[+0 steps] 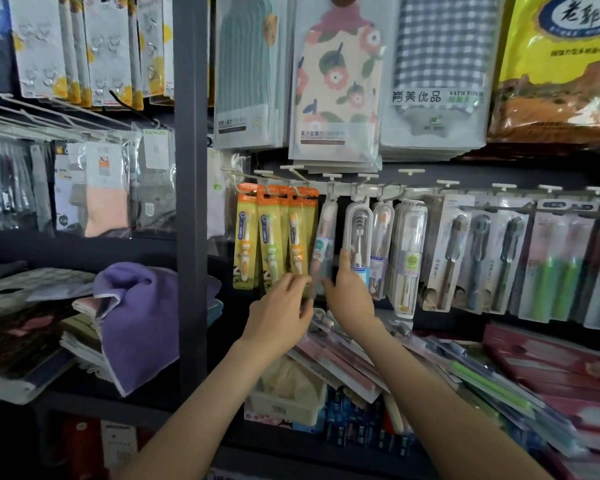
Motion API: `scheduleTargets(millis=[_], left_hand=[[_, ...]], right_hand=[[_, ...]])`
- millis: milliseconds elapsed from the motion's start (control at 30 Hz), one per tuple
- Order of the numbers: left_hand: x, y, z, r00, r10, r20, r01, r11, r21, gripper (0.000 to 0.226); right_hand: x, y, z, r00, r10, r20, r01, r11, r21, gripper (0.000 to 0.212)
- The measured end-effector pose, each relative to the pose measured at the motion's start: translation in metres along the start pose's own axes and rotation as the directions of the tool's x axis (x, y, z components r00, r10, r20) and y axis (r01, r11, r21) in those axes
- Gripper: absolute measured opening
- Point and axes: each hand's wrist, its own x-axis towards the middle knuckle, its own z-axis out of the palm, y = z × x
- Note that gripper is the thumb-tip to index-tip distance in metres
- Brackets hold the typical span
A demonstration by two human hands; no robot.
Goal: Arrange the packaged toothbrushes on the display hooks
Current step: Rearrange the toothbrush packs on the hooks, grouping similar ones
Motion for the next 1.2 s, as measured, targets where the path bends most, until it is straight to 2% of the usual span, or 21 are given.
scheduleTargets(millis=[100,300,434,601,701,801,1001,1201], left_hand=[[-0.005,0.022,0.008,1.0,0.0,0.015,0.0,1.0,0.013,0.035],[0.005,0.109,0.043,0.998,0.055,0.025,-0.055,0.998,-0.009,0.044],[0.012,0.198,0.085,0.993,0.107,0.045,-0.105,0.993,-0.047,0.041],[0.027,0.315,0.144,0.984,0.153,0.094,-0.144,0.985,-0.099,0.043],[0.042,0.38,0.173,0.98,0.192,0.059,-0.186,0.978,-0.095,0.046],[0.056,0.428,0.204,0.986,0.165,0.018,-0.163,0.981,-0.105,0.046],[0.073,0.47,0.244,0.994,0.101,0.039,-0.099,0.993,-0.056,0.054],[0.088,0.472,0.254,0.997,0.068,0.022,-0.067,0.997,-0.035,0.054]], right_hand=[[-0.023,0.013,-0.021,0.995,-0.099,-0.025,0.101,0.993,0.066,0.06],[-0.066,0.085,-0.1,0.986,-0.1,-0.137,0.114,0.988,0.1,0.06],[-0.087,0.173,-0.167,0.973,-0.026,-0.231,0.041,0.997,0.059,0.058],[-0.106,0.293,-0.252,0.946,0.112,-0.305,-0.127,0.991,-0.031,0.06],[-0.106,0.354,-0.293,0.922,0.165,-0.351,-0.179,0.984,-0.009,0.058],[-0.092,0.403,-0.315,0.903,0.185,-0.387,-0.196,0.981,0.011,0.058],[-0.053,0.449,-0.325,0.905,0.245,-0.347,-0.228,0.969,0.091,0.061],[-0.004,0.46,-0.329,0.818,0.342,-0.462,-0.307,0.939,0.152,0.079]])
